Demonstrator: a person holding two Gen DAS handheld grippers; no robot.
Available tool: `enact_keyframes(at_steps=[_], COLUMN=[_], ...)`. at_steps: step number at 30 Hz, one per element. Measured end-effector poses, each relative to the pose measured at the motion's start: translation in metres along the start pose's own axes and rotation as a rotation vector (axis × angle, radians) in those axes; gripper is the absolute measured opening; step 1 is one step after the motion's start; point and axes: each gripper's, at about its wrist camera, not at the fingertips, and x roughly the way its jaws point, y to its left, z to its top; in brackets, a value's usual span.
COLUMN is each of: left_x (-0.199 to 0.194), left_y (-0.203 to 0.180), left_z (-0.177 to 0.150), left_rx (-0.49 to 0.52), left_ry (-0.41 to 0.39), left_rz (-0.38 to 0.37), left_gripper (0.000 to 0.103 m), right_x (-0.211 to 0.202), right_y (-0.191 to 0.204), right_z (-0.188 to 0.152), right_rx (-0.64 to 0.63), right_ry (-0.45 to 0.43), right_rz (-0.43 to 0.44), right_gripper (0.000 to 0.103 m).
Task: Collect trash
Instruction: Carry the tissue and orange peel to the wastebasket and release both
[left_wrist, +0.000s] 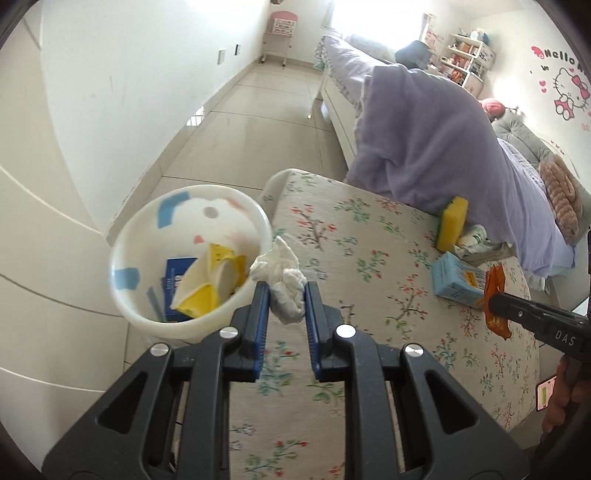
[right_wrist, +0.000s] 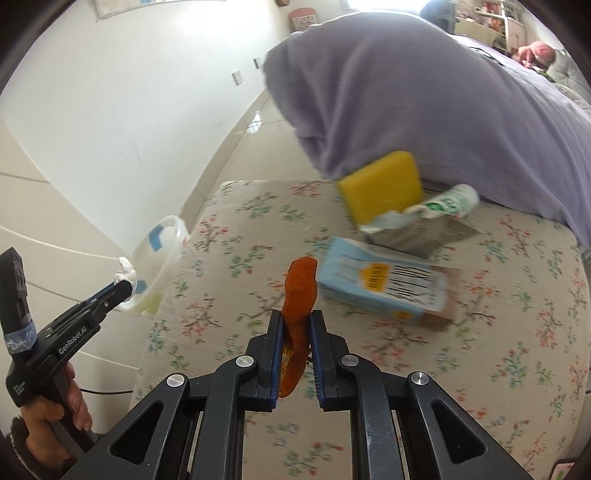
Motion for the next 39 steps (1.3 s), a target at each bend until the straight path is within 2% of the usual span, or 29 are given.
enact_keyframes(at_steps=[11,21,24,26,31,35,39], left_x=[-0.004,0.006,0.013,0.013,0.002,-0.005,-0.008], left_y=[0.055,0.084,0.093,0.1,0.113,0.123,0.132], left_z=[0.006,0.015,0.018,0.017,0.017,0.021,0.022], left_rx=[-0.072,-0.077,-0.089,-0.1,-0.091,-0.096,-0.11], left_ry=[0.003,0.014,0.068,0.074,0.045,0.03,0.031], left_rz=[0.031,0.054,0.075,0.091,0.132,0.155,0.177], left_gripper=[0.021,0.022,0.032,0.052,0.074,0.081,0.082], right_x=[0.032,0.069,0.079,0.085,0.1,0.11,0.117], right_y=[0.055,0.113,0.129,0.137,0.156,0.168,0.179], right_z=[0.018,0.031,0.034,0.036,0.041,0.045,0.047], right_rx=[-0.064,-0.108,-0.121,-0.126,-0.141,-0.147,-0.162], right_ry=[0.023,0.014,0.008,0.006,0.001,-0.008,-0.016], right_rz=[0.059,0.136,0.153,0.164,0.186,0.203,0.218], right_gripper=[0.015,0.015,0.015,0.015,0.015,0.015,0.015])
